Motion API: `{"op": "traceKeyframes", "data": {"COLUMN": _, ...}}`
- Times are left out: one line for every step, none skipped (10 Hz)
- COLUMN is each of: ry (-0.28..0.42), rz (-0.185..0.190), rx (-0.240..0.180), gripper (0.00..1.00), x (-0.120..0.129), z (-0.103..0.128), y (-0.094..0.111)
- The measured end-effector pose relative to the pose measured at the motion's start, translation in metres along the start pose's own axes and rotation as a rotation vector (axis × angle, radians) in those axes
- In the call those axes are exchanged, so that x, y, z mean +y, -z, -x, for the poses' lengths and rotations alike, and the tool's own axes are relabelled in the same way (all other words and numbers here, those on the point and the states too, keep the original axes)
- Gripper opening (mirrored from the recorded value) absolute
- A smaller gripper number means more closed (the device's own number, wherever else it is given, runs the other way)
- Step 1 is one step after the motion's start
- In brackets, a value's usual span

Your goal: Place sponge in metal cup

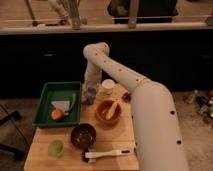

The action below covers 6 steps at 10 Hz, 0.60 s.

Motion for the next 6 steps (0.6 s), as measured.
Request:
{"op": "traceKeyframes", "data": {"ry": 0.008, "rz": 0.001, "rx": -0.007, "gripper": 0.0, "x": -0.0005, "z": -0.0014, "y": -0.0017}}
{"op": "traceKeyframes", "data": {"ry": 0.018, "rz": 0.001, "rx": -0.015, "gripper": 0.0, "x": -0.0011, "z": -0.0038, "y": -0.0035}}
{"op": "traceKeyframes", "data": {"ry": 0.022, "rz": 0.002, "rx": -0.019, "gripper": 0.0, "x": -0.0021, "z": -0.0047, "y": -0.0047}}
{"op": "traceKeyframes", "data": {"ry": 0.029, "rz": 0.001, "rx": -0.022, "gripper": 0.0, "x": -0.0053, "z": -0.0063, "y": -0.0072}}
{"op": "traceKeyframes", "data": {"ry": 0.034, "rz": 0.0, "rx": -0.026, "gripper": 0.0, "x": -0.0085, "z": -0.0072, "y": -0.0089}}
{"op": "traceKeyframes", "data": {"ry": 0.036, "rz": 0.001, "rx": -0.029, "gripper": 0.0, "x": -0.0093, "z": -0.0079, "y": -0.0103}}
